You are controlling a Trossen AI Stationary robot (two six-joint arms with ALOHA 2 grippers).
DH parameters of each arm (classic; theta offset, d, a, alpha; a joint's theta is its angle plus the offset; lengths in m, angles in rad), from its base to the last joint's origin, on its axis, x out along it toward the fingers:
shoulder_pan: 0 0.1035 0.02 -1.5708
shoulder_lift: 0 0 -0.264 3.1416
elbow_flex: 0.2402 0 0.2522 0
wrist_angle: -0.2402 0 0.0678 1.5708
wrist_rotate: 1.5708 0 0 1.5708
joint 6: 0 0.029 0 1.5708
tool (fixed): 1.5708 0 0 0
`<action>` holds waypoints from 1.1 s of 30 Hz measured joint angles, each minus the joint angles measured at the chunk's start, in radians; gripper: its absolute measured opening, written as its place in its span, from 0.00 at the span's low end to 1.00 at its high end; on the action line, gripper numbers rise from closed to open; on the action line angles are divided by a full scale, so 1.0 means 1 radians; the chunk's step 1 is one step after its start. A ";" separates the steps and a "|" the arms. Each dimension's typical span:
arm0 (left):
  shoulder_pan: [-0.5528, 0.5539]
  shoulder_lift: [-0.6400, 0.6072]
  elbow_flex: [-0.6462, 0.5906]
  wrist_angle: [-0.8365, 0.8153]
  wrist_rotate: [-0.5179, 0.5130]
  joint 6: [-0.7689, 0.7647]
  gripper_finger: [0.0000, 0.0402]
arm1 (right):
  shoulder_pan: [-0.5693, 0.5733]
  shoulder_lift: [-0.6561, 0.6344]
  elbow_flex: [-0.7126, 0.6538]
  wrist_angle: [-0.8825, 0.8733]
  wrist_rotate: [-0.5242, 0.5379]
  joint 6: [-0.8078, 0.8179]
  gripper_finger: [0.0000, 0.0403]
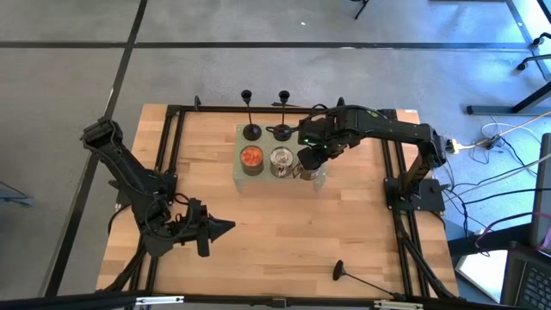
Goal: Pick & Place candle stick holders
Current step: Put the brown scented candle on the shelf aligned with the other brown scented candle
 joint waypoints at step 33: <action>0.000 0.000 0.000 0.006 0.000 0.001 0.00 | 0.000 0.000 0.000 0.000 0.061 -0.003 0.16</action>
